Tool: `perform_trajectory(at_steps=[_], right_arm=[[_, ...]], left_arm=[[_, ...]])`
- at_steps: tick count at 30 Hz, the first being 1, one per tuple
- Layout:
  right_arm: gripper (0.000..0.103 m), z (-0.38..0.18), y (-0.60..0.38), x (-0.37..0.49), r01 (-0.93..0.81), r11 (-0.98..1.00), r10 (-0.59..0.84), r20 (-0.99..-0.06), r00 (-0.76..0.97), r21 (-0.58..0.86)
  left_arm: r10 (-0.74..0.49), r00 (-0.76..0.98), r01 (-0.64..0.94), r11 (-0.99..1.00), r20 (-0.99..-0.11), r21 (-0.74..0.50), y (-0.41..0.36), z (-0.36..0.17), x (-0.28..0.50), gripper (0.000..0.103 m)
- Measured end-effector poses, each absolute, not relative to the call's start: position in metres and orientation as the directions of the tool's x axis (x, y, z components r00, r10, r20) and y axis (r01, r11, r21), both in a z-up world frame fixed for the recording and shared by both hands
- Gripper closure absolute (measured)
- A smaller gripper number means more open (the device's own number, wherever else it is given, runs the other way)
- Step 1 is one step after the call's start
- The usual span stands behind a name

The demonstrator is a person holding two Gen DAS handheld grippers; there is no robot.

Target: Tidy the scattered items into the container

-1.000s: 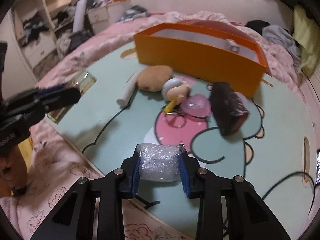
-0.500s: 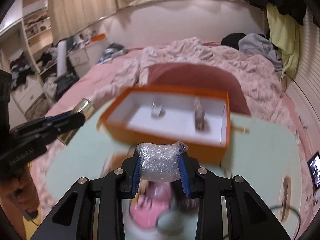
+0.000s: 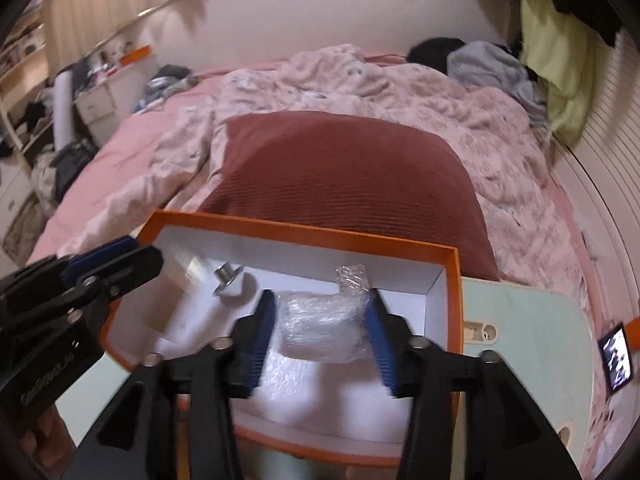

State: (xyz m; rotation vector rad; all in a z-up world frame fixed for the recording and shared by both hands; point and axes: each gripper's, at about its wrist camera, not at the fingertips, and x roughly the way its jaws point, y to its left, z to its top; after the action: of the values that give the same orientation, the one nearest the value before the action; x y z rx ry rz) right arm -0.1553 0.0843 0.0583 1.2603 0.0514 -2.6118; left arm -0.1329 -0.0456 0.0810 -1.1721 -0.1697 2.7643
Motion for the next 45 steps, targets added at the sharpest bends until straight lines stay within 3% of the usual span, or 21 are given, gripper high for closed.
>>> perform_trajectory(at_steps=[1,3,4,7,15,20,25,31,36,37,38,41,43,45], right_arm=[[0.037,0.06,0.087,-0.153,0.221,-0.972,-0.205,-0.766,-0.609,0.084],[0.033,0.064,0.092,-0.149,0.213,-0.972,-0.215,-0.75,-0.625,0.101],[0.033,0.066,0.094,-0.145,0.215,-0.971,-0.221,-0.744,-0.63,0.107],[0.033,0.073,0.099,-0.129,0.223,-0.968,-0.234,-0.73,-0.642,0.114],[0.032,0.08,0.111,-0.053,0.283,-0.953,-0.274,-0.714,-0.645,0.11],[0.031,0.061,0.12,0.001,0.313,-0.946,-0.26,-0.757,-0.599,0.077],[0.031,0.029,0.127,0.038,0.293,-0.956,-0.166,-0.794,-0.585,-0.016],[0.031,0.006,0.133,0.046,0.254,-0.967,-0.135,-0.828,-0.544,-0.009],[0.017,0.0,0.136,0.047,0.215,-0.976,-0.101,-0.828,-0.552,-0.024],[0.006,-0.002,0.136,0.045,0.212,-0.977,-0.099,-0.833,-0.544,-0.022],[0.0,-0.003,0.136,0.044,0.21,-0.977,-0.097,-0.839,-0.536,-0.021],[0.0,-0.003,0.136,0.042,0.211,-0.977,-0.097,-0.841,-0.532,-0.021],[0.0,-0.003,0.136,0.042,0.213,-0.977,-0.097,-0.841,-0.533,-0.022],[0.0,-0.003,0.136,0.042,0.213,-0.977,-0.097,-0.84,-0.533,-0.022]], left_arm=[[0.166,-0.701,-0.082,-0.985,-0.693,-0.152,-0.045,0.083,-0.13,0.062],[0.163,-0.73,-0.083,-0.985,-0.664,-0.15,-0.045,0.09,-0.121,0.029],[0.161,-0.746,-0.082,-0.985,-0.646,-0.151,-0.046,0.093,-0.117,0.026],[0.172,-0.771,-0.092,-0.983,-0.614,-0.16,-0.047,0.104,-0.1,0.026],[0.225,-0.714,-0.147,-0.974,-0.663,-0.173,-0.038,0.099,-0.047,0.026],[0.23,-0.676,-0.172,-0.973,-0.7,-0.153,-0.024,0.074,0.007,0.026],[0.141,-0.646,-0.116,-0.99,-0.75,-0.085,-0.017,0.04,0.047,0.026],[0.077,-0.633,-0.022,-0.996,-0.77,-0.082,-0.031,0.024,0.06,0.026],[0.048,-0.598,-0.001,-0.998,-0.8,-0.06,-0.033,0.008,0.058,0.026],[0.045,-0.595,-0.002,-0.998,-0.803,-0.055,-0.032,0.006,0.058,0.026],[0.035,-0.596,-0.002,-0.999,-0.802,-0.042,-0.032,0.005,0.058,0.025],[0.035,-0.596,-0.007,-0.999,-0.802,-0.038,-0.03,0.003,0.057,0.015],[0.041,-0.588,-0.013,-0.999,-0.808,-0.041,-0.03,0.0,0.054,0.001],[0.044,-0.589,-0.017,-0.999,-0.807,-0.042,-0.031,-0.001,0.053,0.0]])
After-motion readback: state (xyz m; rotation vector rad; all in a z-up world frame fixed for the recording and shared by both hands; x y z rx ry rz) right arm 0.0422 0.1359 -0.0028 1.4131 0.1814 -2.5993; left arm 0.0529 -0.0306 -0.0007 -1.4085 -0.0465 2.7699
